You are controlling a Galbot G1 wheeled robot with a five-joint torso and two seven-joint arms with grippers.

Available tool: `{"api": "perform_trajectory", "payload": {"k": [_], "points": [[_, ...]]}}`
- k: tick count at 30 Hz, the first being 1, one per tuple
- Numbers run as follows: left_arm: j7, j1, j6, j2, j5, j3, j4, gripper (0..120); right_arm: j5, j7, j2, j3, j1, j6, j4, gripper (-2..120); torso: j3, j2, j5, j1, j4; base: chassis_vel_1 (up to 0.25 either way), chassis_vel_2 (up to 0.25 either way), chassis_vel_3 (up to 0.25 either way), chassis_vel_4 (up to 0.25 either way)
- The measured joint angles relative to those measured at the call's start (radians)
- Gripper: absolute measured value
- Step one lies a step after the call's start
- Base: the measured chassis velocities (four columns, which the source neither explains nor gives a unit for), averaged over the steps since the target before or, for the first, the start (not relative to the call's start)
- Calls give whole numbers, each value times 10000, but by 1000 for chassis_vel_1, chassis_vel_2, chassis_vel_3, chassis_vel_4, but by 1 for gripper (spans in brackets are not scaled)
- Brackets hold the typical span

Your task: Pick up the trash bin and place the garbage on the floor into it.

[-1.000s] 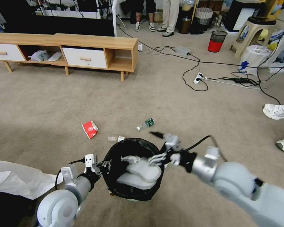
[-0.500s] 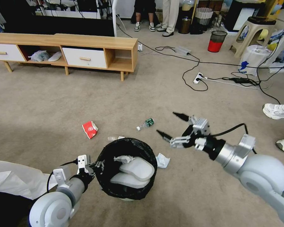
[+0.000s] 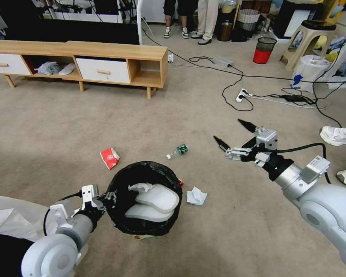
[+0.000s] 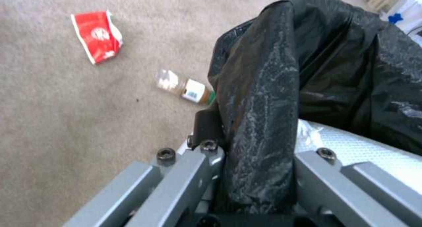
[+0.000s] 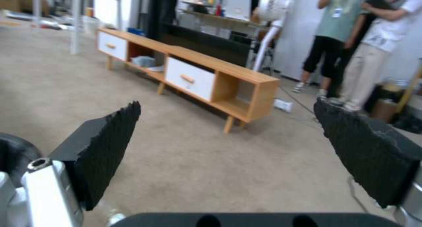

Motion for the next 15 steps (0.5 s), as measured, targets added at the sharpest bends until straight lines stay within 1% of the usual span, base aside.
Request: {"api": "perform_trajectory", "payload": {"k": [2,6,7,13,15], "points": [[-81,60,-10,61,-43,-122,-160,0,-456,71,300,79,-157,21,-105,100,0,0,0,0,2,0,0,0,0],[-153,105,-14,70,-122,-195,-309,0,-867,55,552,187,-410,90,-166,100,0,0,0,0,1,0,0,0,0],[-246,140,-20,57,-187,-234,-418,0,-1123,13,750,284,-682,162,-186,100,0,0,0,0,0,0,0,0,0],[-357,209,-20,57,-223,-324,-592,0,-1556,-32,1116,454,-1145,265,-154,100,0,0,-1,0,0,0,0,0,0],[-450,289,-13,55,-245,-363,-747,0,-1766,-52,1422,560,-1389,290,-86,100,0,0,1,-1,0,0,0,0,0]]}}
